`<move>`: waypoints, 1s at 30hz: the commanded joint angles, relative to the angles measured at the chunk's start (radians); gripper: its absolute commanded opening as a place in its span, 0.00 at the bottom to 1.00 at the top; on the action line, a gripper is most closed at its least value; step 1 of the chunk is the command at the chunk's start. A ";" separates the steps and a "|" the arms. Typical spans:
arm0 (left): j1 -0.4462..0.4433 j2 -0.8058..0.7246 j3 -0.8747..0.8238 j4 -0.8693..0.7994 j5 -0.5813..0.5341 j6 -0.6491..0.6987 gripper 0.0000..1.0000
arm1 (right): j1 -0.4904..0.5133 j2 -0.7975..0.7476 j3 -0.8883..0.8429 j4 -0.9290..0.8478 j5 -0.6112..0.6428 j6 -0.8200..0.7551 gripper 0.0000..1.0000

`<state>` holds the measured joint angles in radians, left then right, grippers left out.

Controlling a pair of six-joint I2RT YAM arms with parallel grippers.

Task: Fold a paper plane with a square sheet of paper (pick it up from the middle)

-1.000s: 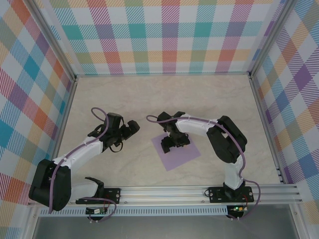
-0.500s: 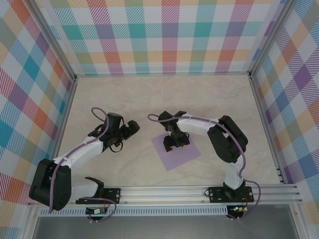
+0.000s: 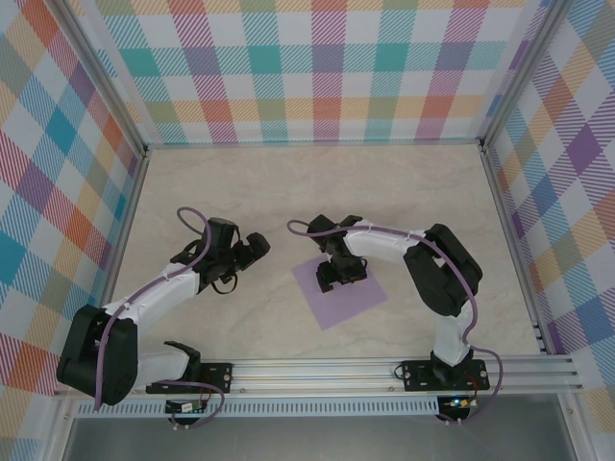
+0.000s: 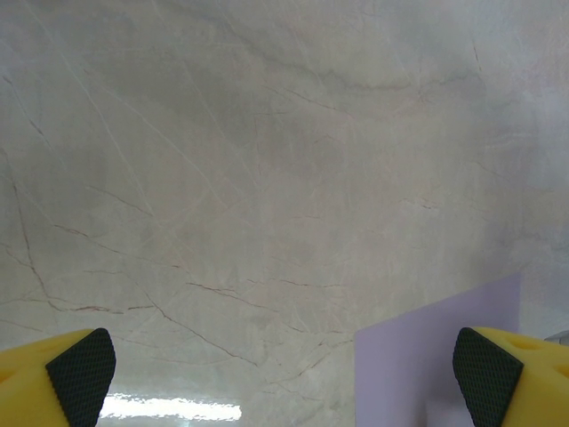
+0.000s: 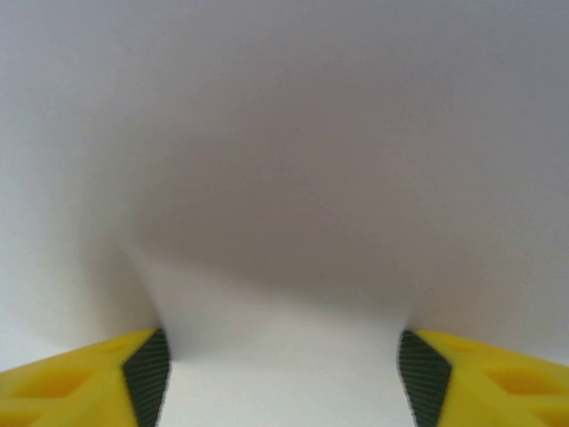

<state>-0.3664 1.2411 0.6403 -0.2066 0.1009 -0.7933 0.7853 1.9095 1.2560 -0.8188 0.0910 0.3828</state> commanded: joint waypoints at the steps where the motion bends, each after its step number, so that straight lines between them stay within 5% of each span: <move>1: -0.020 0.009 0.024 0.008 -0.016 -0.007 1.00 | -0.011 -0.049 -0.010 -0.003 0.030 -0.031 0.82; 7: -0.023 0.018 0.022 0.016 -0.015 -0.009 1.00 | -0.011 -0.018 0.008 -0.013 -0.013 -0.112 0.95; 15: -0.029 0.023 0.019 0.020 -0.012 -0.009 1.00 | -0.011 0.059 -0.004 0.009 -0.068 -0.107 0.98; 30: -0.032 0.031 0.020 0.021 -0.015 -0.007 1.00 | -0.014 0.185 -0.033 0.047 0.002 -0.049 0.79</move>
<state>-0.3794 1.2682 0.6403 -0.2028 0.0917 -0.7963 0.7731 1.9667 1.2980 -0.8639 0.0933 0.3073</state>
